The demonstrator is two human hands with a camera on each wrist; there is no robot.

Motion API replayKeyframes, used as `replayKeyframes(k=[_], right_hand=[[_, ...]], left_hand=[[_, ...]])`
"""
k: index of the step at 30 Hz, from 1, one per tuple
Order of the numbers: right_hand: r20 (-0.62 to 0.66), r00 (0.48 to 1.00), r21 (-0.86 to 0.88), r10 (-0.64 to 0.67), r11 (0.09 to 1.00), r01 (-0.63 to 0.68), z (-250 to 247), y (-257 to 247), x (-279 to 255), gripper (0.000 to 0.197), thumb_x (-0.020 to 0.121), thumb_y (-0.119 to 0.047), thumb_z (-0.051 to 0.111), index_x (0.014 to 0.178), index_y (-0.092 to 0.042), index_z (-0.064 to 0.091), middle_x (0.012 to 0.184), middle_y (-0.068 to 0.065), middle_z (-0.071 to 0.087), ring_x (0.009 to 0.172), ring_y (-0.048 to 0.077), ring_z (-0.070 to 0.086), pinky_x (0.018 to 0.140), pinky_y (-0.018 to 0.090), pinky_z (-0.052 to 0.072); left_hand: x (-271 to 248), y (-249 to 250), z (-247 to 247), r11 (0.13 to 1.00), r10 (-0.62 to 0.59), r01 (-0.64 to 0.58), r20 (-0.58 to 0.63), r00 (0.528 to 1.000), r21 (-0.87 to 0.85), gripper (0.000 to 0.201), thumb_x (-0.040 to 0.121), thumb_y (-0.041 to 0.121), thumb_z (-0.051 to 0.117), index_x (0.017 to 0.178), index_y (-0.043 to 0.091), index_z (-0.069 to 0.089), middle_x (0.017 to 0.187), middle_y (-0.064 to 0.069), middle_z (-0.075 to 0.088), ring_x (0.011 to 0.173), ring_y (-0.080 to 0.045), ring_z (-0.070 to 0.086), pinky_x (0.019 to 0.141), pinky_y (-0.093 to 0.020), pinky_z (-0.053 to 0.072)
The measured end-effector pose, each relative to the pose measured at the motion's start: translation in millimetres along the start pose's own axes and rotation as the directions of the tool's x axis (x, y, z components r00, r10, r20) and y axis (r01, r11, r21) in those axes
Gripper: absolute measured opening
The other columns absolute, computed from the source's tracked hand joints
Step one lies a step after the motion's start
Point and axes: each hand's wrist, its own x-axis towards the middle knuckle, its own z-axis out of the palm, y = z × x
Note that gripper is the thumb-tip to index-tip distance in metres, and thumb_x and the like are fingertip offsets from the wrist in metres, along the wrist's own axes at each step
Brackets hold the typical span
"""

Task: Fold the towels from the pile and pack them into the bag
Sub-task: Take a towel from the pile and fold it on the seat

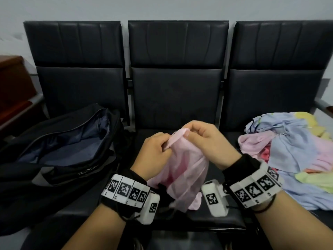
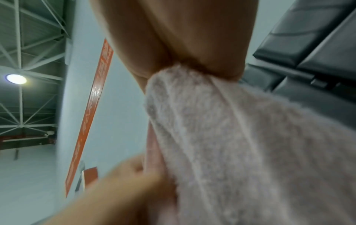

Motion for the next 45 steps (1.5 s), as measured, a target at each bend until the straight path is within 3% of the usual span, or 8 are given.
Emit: replayKeyframes(k=[9, 16, 22, 27, 34, 37, 42, 45], right_hand=[[-0.356, 0.932, 0.063, -0.066, 0.993, 0.095, -59, -8, 1, 0.016, 0.094, -0.021, 0.056, 0.087, -0.021, 0.070, 0.087, 0.000, 0.070, 0.084, 0.012, 0.062, 0.079, 0.032, 0.049], [-0.541, 0.841, 0.036, -0.018, 0.998, 0.045, -81, 5, 0, 0.021, 0.093, -0.030, 0.054, 0.079, -0.033, 0.070, 0.075, -0.012, 0.068, 0.070, 0.005, 0.061, 0.064, 0.023, 0.051], [-0.436, 0.900, -0.027, -0.003, 1.000, -0.009, -61, 30, -2, 0.008, 0.089, -0.022, 0.063, 0.082, -0.020, 0.067, 0.069, -0.004, 0.060, 0.065, 0.013, 0.051, 0.059, 0.026, 0.043], [-0.246, 0.969, -0.043, 0.027, 0.998, -0.038, -22, 40, -4, 0.013, 0.087, -0.024, 0.071, 0.076, -0.020, 0.066, 0.059, -0.012, 0.054, 0.054, 0.001, 0.046, 0.053, 0.014, 0.039], [-0.017, 1.000, -0.150, -0.003, 0.989, 0.001, 0, 31, -7, 0.019, 0.095, -0.017, 0.063, 0.077, -0.014, 0.067, 0.067, -0.001, 0.062, 0.061, 0.011, 0.052, 0.060, 0.023, 0.044], [0.009, 1.000, -0.242, -0.009, 0.970, 0.011, -5, 33, -12, 0.013, 0.092, -0.022, 0.061, 0.082, -0.017, 0.068, 0.075, 0.009, 0.067, 0.067, 0.026, 0.058, 0.066, 0.034, 0.049], [0.010, 0.998, -0.598, 0.058, 0.801, -0.040, -15, 64, -28, 0.018, 0.077, -0.011, 0.053, 0.064, -0.019, 0.043, 0.058, -0.002, 0.046, 0.058, 0.019, 0.046, 0.059, 0.040, 0.042], [-0.047, 0.982, -0.750, 0.183, 0.642, -0.156, -24, 87, -35, 0.028, 0.078, -0.011, 0.053, 0.061, -0.019, 0.033, 0.058, -0.001, 0.044, 0.061, 0.025, 0.048, 0.054, 0.037, 0.037]], left_hand=[[-10, -53, -33, 0.953, -0.136, 0.159, -0.105, 0.985, 0.257, 0.035, 0.075, -0.008, 0.053, 0.058, 0.022, 0.047, 0.055, 0.005, 0.046, 0.055, -0.015, 0.045, 0.055, -0.035, 0.038], [-18, -84, -70, 0.914, -0.181, 0.254, -0.242, 0.953, 0.317, 0.026, 0.085, -0.011, 0.052, 0.087, 0.006, 0.071, 0.083, -0.007, 0.062, 0.077, -0.026, 0.060, 0.067, -0.030, 0.038], [-18, -77, -72, 0.918, -0.370, 0.396, -0.303, 0.878, 0.029, 0.034, 0.090, -0.006, 0.045, 0.111, 0.015, 0.061, 0.089, -0.004, 0.069, 0.070, -0.011, 0.065, 0.065, -0.023, 0.051], [-5, -24, -35, 0.941, -0.295, 0.270, -0.099, 0.950, -0.206, 0.049, 0.086, -0.012, 0.040, 0.109, 0.022, 0.066, 0.088, 0.005, 0.071, 0.065, 0.000, 0.061, 0.059, -0.010, 0.046], [-3, 22, 9, 0.941, -0.156, 0.217, 0.234, 0.960, -0.259, 0.020, 0.086, 0.013, 0.064, 0.102, 0.018, 0.073, 0.096, -0.001, 0.074, 0.090, -0.010, 0.070, 0.080, -0.033, 0.057], [-5, 20, 13, 0.989, -0.113, 0.127, 0.160, 0.981, -0.081, 0.011, 0.090, 0.014, 0.066, 0.082, 0.007, 0.068, 0.084, -0.011, 0.067, 0.079, -0.020, 0.064, 0.079, -0.047, 0.052], [-4, 10, 0, 0.976, -0.143, 0.126, -0.085, 0.986, -0.179, 0.018, 0.089, 0.005, 0.064, 0.077, 0.017, 0.069, 0.081, 0.002, 0.068, 0.076, -0.008, 0.062, 0.072, -0.023, 0.047], [-3, 4, -11, 0.933, -0.229, 0.173, -0.149, 0.962, -0.316, 0.014, 0.088, 0.013, 0.063, 0.078, 0.018, 0.071, 0.076, -0.001, 0.069, 0.073, -0.010, 0.061, 0.070, -0.030, 0.048]])
